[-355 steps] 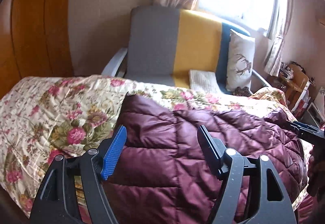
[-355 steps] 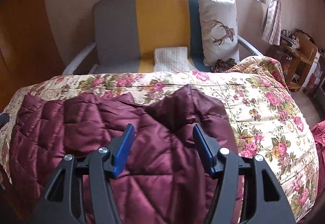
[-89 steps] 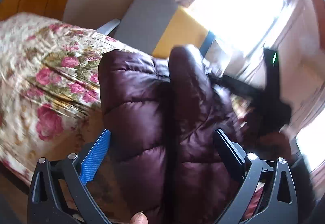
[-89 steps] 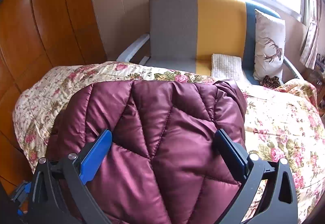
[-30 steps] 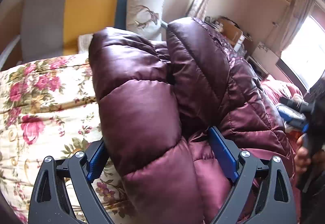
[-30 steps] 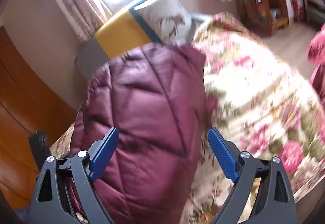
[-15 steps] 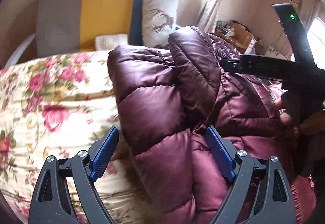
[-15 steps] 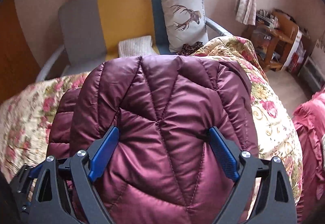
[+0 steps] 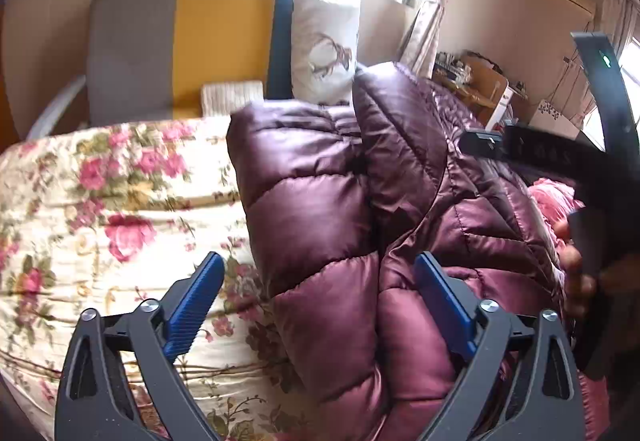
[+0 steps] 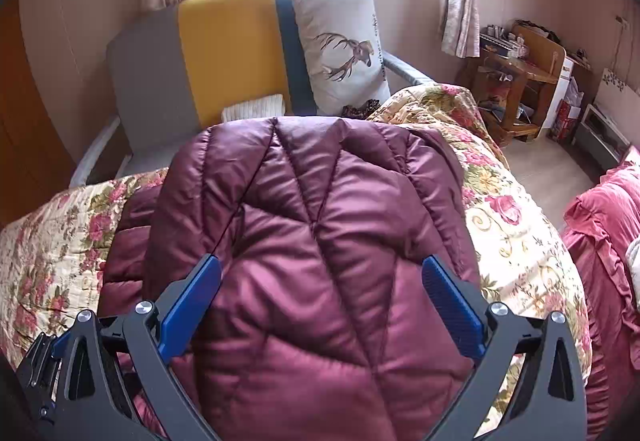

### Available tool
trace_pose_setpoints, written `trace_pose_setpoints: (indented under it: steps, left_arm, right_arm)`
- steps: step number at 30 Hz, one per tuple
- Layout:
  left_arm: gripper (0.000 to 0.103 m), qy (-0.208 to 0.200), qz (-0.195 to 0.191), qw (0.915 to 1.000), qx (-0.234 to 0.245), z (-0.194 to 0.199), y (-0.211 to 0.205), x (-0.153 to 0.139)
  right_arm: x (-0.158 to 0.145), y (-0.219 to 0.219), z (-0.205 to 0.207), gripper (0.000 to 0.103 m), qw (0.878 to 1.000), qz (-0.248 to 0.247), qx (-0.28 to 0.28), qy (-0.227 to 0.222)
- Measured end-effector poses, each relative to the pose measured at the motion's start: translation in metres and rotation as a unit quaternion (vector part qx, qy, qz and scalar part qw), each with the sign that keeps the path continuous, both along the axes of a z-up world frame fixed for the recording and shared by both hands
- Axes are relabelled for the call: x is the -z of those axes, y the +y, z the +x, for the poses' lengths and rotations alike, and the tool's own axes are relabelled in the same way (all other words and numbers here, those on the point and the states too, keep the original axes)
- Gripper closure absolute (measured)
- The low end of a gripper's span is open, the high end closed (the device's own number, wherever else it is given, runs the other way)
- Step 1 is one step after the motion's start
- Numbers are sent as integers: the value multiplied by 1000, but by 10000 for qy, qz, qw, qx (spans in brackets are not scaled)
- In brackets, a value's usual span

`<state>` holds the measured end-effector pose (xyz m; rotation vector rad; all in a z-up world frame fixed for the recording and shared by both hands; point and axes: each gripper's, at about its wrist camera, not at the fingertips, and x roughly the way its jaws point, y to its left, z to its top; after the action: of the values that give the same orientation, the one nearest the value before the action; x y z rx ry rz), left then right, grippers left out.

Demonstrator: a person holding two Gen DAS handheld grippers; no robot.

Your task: Fold large clothes

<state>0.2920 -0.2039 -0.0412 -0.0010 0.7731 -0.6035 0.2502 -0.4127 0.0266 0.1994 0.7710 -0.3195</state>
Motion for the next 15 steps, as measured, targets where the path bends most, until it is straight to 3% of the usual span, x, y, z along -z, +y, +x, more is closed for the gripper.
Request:
trace_pose_setpoints:
  steps: [15]
  left_arm:
    - [4,-303,-56,9992,-244,-21,17,-21]
  right_arm:
    - [-11,9,-77,2,9979,320,362,-440]
